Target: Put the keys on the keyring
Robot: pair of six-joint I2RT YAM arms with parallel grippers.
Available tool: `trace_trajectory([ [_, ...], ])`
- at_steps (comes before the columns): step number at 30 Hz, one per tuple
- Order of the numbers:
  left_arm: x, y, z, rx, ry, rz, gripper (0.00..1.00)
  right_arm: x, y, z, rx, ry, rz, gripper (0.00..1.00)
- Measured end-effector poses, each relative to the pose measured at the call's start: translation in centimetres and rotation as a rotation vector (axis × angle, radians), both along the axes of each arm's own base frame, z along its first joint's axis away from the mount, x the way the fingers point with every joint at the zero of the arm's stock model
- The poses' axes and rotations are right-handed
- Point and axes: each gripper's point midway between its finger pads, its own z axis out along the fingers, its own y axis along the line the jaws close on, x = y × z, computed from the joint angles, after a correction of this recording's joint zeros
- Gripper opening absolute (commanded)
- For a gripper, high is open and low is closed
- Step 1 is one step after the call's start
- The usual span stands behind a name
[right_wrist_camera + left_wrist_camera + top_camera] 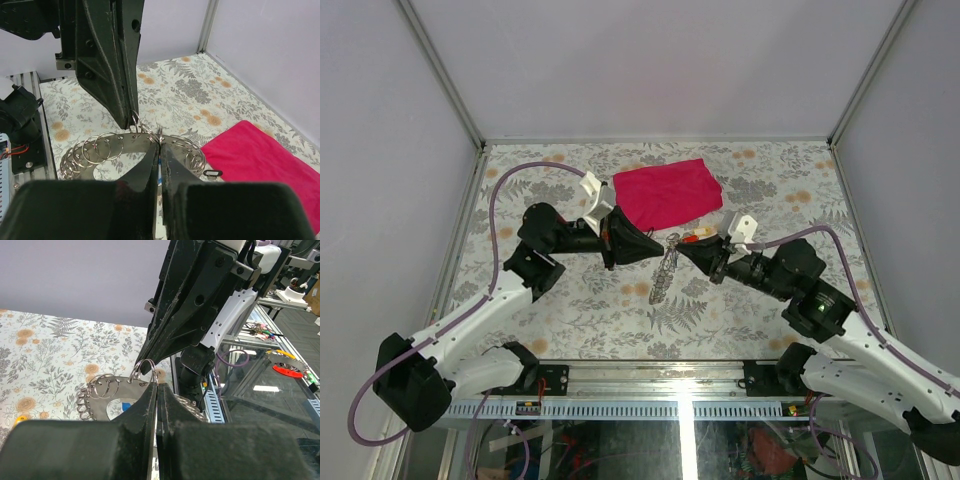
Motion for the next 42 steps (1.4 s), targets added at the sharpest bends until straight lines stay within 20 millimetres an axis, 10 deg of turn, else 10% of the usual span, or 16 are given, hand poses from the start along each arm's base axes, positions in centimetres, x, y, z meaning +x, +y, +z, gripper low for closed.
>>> trace_trajectory([
  [23,0.5,0.1,0.6,-0.018,-0.001,0.049,0.00,-0.2,-0.3,-0.4,0.346,0.177,-0.036,0.02],
  [32,0.7,0.1,0.8,-0.025,-0.004,0.063,0.00,-0.8,-0.6,-0.3,0.347,0.154,-0.017,0.36],
  [42,0.6,0.1,0.8,-0.025,-0.004,0.062,0.00,-2.2,-1.7,0.5,0.054,-0.183,0.043,0.45],
])
